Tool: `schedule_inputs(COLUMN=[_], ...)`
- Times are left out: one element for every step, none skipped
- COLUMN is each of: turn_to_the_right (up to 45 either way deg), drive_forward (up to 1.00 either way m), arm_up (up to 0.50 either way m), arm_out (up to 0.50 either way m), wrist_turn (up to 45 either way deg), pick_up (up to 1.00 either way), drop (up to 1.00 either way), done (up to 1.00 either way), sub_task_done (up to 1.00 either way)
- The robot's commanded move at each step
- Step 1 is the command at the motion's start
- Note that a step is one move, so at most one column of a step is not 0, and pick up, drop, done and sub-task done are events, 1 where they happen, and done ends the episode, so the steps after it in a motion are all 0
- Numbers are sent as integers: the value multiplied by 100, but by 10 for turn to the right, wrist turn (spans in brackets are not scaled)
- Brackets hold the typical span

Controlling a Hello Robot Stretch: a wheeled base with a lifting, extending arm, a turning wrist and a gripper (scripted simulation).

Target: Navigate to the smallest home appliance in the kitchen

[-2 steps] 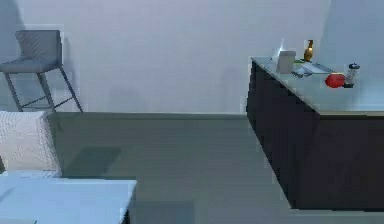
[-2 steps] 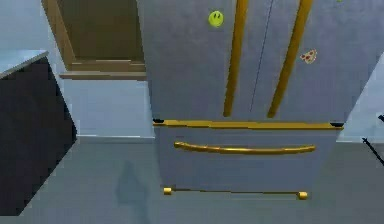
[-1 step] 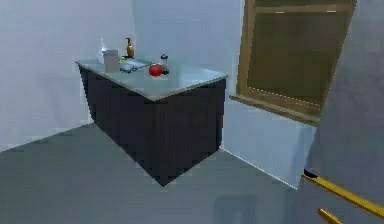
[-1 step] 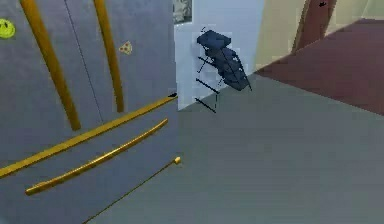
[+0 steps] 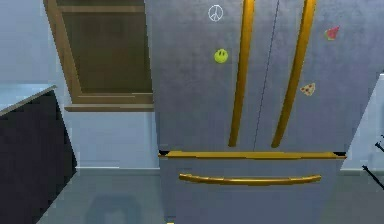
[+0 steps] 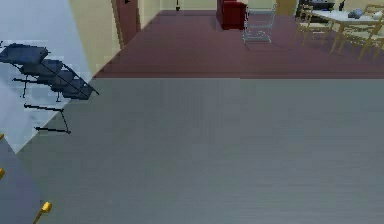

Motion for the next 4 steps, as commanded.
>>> schedule_inputs(turn_to_the_right=[60,0,-450,-390], drive_forward=[0,25,0,0], arm_up=[0,0,0,0], arm_out=[0,0,0,0], wrist_turn=[0,0,0,0], pick_up=[0,0,0,0], drop=[0,0,0,0], done=[0,0,0,0], sub_task_done=[0,0,0,0])
